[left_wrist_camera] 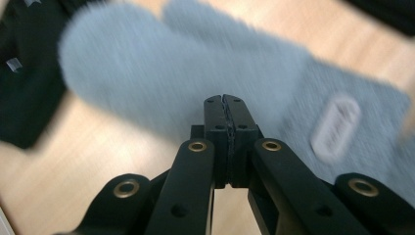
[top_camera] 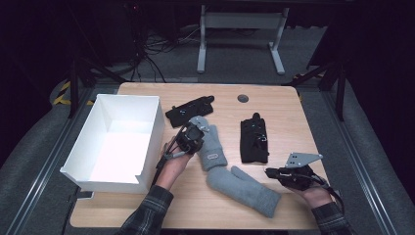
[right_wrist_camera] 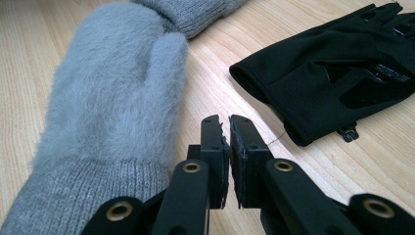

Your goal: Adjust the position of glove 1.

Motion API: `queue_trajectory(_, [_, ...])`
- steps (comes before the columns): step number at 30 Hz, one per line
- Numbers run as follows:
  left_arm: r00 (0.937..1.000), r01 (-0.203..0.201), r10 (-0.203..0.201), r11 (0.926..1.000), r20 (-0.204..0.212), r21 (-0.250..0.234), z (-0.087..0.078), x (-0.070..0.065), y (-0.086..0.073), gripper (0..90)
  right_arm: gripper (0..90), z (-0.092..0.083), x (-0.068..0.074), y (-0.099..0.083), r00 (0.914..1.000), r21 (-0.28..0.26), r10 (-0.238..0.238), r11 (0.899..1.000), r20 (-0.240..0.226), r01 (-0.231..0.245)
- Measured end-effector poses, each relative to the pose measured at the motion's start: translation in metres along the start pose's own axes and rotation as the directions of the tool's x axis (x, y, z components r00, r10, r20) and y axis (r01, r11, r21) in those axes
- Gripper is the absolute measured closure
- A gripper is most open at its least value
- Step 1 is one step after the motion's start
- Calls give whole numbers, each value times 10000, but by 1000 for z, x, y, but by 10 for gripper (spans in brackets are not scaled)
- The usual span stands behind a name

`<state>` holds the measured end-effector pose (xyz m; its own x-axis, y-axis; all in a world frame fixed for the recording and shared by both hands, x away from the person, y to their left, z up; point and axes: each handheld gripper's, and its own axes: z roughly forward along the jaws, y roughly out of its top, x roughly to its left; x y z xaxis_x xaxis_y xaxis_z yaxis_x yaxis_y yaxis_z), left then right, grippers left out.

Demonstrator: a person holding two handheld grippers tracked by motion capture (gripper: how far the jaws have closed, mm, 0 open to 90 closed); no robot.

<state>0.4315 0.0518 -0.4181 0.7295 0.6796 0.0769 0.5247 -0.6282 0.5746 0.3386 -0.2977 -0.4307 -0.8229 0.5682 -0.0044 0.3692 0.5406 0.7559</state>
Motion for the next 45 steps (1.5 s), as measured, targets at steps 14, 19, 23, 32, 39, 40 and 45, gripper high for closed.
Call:
queue_trajectory(14, [9937,-499,442,9973,1027,540,22,-35,0,899,847,-1,0,1,10000,-21,-24,10000,78,24])
queue_trajectory(19, [9916,-743,692,9963,1091,437,25,-44,10,898,846,-2,0,0,10000,-42,-21,10000,59,21])
queue_trajectory(23, [9944,-538,529,9985,909,71,18,-36,18,872,830,-2,-1,0,10000,-99,-6,10000,40,7])
queue_trajectory(32, [9983,-207,235,9984,525,-522,26,-3,41,553,786,-1,-1,0,10000,-5,56,10000,15,-56])
queue_trajectory(39, [9963,25,-2,9997,865,-261,50,9,40,468,741,0,-5,-2,9998,52,206,9998,34,-206])
queue_trajectory(40, [9960,35,-14,9997,888,-244,51,9,40,483,725,0,-5,-3,9997,69,249,9997,31,-249])
queue_trajectory(45, [9943,12,-28,9999,1069,157,56,8,39,707,606,2,-7,-4,9993,124,359,9993,132,-361])
